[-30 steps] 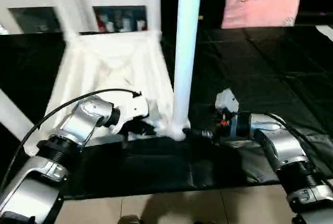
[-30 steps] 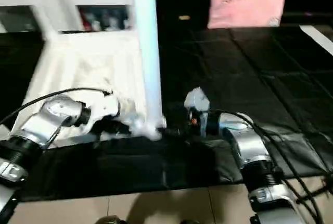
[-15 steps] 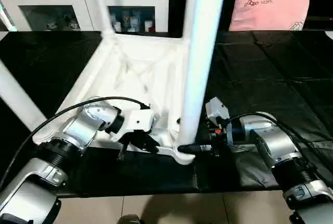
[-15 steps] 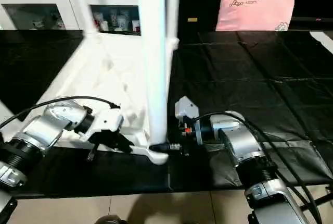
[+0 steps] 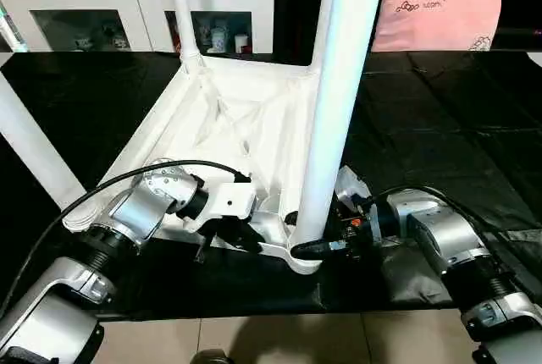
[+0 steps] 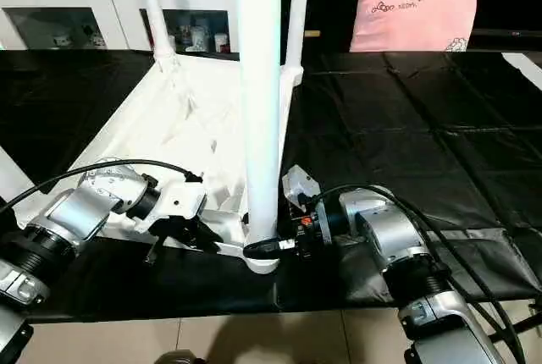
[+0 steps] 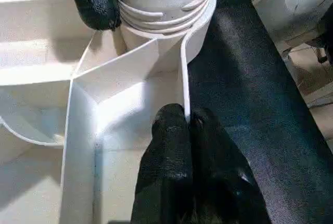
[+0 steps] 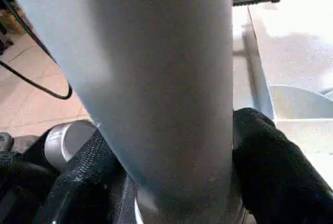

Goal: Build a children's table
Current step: Rotate leg to tighten

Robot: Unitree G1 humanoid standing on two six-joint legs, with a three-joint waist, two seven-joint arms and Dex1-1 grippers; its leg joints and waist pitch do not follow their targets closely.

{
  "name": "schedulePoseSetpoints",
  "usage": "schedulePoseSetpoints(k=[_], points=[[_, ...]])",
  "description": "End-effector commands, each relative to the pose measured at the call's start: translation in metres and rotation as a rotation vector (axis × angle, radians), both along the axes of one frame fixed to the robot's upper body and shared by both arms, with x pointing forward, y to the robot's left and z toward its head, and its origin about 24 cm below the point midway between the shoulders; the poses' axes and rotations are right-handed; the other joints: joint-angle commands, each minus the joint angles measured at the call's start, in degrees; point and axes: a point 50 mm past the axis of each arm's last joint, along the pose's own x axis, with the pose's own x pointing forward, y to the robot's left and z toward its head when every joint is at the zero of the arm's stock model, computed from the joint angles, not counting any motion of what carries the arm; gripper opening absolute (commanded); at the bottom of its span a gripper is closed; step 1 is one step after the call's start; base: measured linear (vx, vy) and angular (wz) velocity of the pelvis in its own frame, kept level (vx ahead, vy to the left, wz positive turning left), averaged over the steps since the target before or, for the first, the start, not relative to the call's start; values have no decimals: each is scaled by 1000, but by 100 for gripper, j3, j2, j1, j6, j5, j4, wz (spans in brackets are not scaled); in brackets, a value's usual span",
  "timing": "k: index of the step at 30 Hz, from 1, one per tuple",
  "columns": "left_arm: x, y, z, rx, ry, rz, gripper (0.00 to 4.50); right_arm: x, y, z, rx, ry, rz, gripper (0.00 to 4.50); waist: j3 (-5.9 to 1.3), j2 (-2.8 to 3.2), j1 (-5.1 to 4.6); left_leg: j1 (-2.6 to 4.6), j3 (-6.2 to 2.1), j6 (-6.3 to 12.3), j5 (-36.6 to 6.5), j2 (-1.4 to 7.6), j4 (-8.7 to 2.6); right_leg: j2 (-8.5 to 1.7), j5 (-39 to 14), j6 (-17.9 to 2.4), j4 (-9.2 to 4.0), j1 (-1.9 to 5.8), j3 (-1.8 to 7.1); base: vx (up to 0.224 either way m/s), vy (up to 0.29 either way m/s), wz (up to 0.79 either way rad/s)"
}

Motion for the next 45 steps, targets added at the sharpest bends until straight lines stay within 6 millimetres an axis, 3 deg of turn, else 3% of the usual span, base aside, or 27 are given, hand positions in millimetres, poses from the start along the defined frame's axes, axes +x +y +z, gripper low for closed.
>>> schedulePoseSetpoints(k=[1,7,11,13,16,19,20,23,26,30,34,35,40,45], points=[[-5,-9,-3,38,11,-93,0,1,-2,6,19,1,4,265,-446,-43,-44,-34,-50,272,-445,276,-429,-389,-1546,-827,-403,388,432,0,0,0],[-3,-8,-3,38,-9,-66,0,-2,-2,7,35,20,5,238,-445,-20,-47,-25,-55,247,-497,276,-434,-384,-1602,-794,-420,384,430,0,0,0],[7,-9,0,-6,-33,71,0,-3,2,7,58,13,-32,233,-436,-11,-36,8,-43,218,-578,282,-436,-383,-1630,-817,-438,367,439,0,0,0],[11,-12,3,-47,-31,150,0,-3,4,3,38,-10,-84,232,-428,-23,-50,9,-46,165,-624,283,-451,-388,-1724,-813,-447,374,435,0,0,0],[19,-17,10,-131,-25,320,0,6,10,-6,-18,-82,-266,224,-414,-24,-98,4,-59,60,-760,245,-459,-398,-2194,-637,-504,375,408,0,0,0],[23,-21,13,-173,-24,412,0,15,14,-8,-10,-86,-407,211,-411,-39,-208,-37,-83,24,-808,218,-473,-392,-2435,-457,-547,411,381,0,0,0],[23,-22,14,-180,-24,431,0,17,16,-8,-6,-85,-437,207,-414,-38,-263,-50,-89,48,-781,221,-468,-382,-2334,-486,-534,405,379,0,0,0],[29,-43,18,-241,-30,622,0,31,42,-16,-30,-34,-751,205,-420,-45,-419,-79,-91,8,-608,213,-457,-368,-2108,-596,-502,418,374,0,0,0],[30,-49,18,-256,-29,665,0,34,51,-18,-51,-34,-812,204,-430,-40,-515,-90,-71,98,-519,175,-429,-354,-2038,-610,-531,427,371,0,0,0],[34,-64,15,-270,-41,734,0,39,68,-20,-106,-65,-907,204,-448,-10,-519,-59,-47,199,-317,194,-423,-323,-1450,-840,-474,404,397,0,0,0],[33,-70,15,-269,-42,756,0,42,78,-15,-77,-75,-930,204,-422,9,-505,-37,-43,206,-541,192,-444,-318,-1704,-772,-526,405,387,0,0,0],[33,-70,15,-267,-43,762,0,42,79,-13,-67,-73,-930,237,-418,6,-504,-35,-45,210,-607,197,-449,-317,-1754,-735,-532,405,391,0,0,0],[34,-62,14,-240,-69,748,0,42,71,-10,-42,-92,-925,273,-424,13,-499,-38,-55,216,-613,210,-457,-319,-1608,-743,-509,410,402,0,0,0],[32,-44,9,-187,-93,653,0,41,45,-6,-9,-130,-891,318,-435,-1,-484,-39,-56,302,-532,225,-458,-318,-1346,-823,-470,417,417,0,0,0]])
